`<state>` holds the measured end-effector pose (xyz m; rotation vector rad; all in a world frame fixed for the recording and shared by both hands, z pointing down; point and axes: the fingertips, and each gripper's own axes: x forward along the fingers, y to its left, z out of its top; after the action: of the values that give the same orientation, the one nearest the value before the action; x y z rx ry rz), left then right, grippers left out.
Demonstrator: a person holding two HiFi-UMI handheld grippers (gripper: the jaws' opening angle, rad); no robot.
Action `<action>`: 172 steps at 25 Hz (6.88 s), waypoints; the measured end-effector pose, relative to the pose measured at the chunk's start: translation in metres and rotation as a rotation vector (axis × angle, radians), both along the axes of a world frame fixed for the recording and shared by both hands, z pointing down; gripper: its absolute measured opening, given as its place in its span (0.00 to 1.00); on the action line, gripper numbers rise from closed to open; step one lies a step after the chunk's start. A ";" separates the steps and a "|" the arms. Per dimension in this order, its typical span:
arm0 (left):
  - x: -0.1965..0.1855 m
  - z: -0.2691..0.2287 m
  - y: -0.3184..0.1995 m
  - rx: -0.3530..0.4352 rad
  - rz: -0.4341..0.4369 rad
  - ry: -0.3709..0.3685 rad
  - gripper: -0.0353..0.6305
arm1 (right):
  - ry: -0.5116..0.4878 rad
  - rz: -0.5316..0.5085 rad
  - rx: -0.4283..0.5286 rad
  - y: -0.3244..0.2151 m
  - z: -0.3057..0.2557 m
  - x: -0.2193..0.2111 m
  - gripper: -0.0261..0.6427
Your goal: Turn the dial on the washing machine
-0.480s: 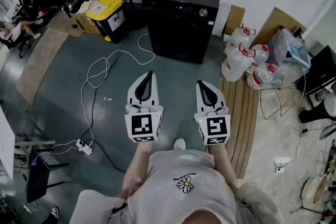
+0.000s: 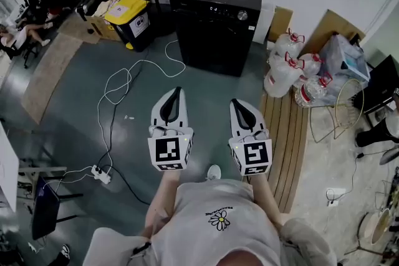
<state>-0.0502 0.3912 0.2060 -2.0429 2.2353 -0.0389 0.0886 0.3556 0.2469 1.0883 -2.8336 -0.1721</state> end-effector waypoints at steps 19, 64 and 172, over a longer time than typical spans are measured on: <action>-0.002 0.008 -0.028 0.024 -0.018 0.025 0.05 | 0.028 -0.011 0.000 -0.027 0.015 0.005 0.04; -0.175 0.030 -0.436 -0.043 0.179 0.087 0.05 | 0.129 0.220 -0.001 -0.433 0.006 -0.159 0.04; 0.016 0.296 -0.695 -0.308 0.517 -0.015 0.05 | 0.009 0.501 -0.144 -0.594 0.213 -0.024 0.04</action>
<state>-0.0339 -0.3034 0.5019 -2.7049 1.7089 -0.3685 0.0643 -0.2383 0.4598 1.6987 -2.4191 0.0665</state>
